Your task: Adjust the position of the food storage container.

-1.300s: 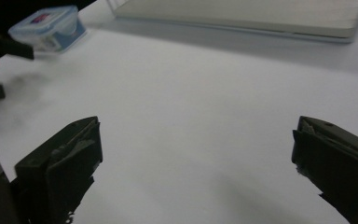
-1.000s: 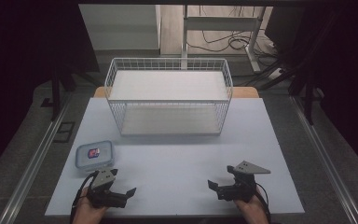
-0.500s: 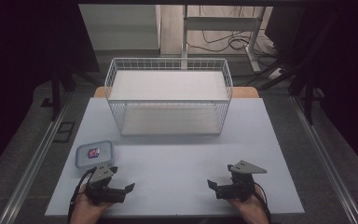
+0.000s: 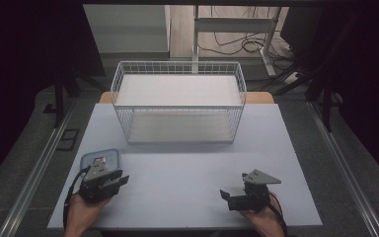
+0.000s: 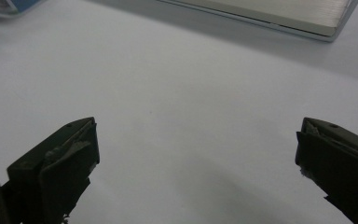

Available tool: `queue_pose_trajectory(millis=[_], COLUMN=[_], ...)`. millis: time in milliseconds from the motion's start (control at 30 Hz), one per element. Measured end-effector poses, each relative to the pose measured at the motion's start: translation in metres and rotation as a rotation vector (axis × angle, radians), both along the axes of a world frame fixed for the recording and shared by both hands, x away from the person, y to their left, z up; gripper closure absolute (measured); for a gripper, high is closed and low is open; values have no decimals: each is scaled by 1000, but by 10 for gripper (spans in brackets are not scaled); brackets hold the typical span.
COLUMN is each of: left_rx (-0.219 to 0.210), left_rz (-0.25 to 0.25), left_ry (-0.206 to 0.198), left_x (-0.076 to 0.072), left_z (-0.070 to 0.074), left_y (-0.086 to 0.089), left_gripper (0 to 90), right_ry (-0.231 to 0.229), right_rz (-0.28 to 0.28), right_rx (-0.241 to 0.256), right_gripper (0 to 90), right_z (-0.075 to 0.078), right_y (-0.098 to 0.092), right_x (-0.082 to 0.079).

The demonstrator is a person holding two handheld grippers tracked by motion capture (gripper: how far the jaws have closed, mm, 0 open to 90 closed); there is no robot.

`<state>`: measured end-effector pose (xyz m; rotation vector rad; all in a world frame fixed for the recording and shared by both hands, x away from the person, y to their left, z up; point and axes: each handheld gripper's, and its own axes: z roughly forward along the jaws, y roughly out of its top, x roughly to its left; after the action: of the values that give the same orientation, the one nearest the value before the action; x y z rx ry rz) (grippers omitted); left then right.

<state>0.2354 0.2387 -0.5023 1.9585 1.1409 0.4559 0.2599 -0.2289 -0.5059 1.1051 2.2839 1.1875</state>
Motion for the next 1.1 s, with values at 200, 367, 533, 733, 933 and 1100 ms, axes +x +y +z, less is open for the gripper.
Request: queue_pose_trajectory(millis=[200, 367, 533, 733, 933, 1100], left_rx=[31, 43, 50, 79, 89, 95], left_rz=[37, 105, 195, 324, 421, 450], left_ry=[-21, -48, -55, -63, -46, 14], left_x=[10, 24, 29, 32, 37, 45], left_z=[4, 10, 11, 10, 0, -17], left_y=[14, 34, 55, 85, 106, 116], left_gripper=[897, 900, 900, 900, 899, 899], right_ry=[3, 13, 23, 22, 23, 37], right_rz=[7, 2, 5, 8, 9, 24], right_rx=[-27, -23, -6, 5, 5, -5], right_gripper=[0, 0, 19, 44, 84, 140], right_z=[-1, -2, -1, 0, 1, 2], right_y=[3, 1, 1, 0, -1, 0], right_x=[0, 1, 1, 1, 0, 0])
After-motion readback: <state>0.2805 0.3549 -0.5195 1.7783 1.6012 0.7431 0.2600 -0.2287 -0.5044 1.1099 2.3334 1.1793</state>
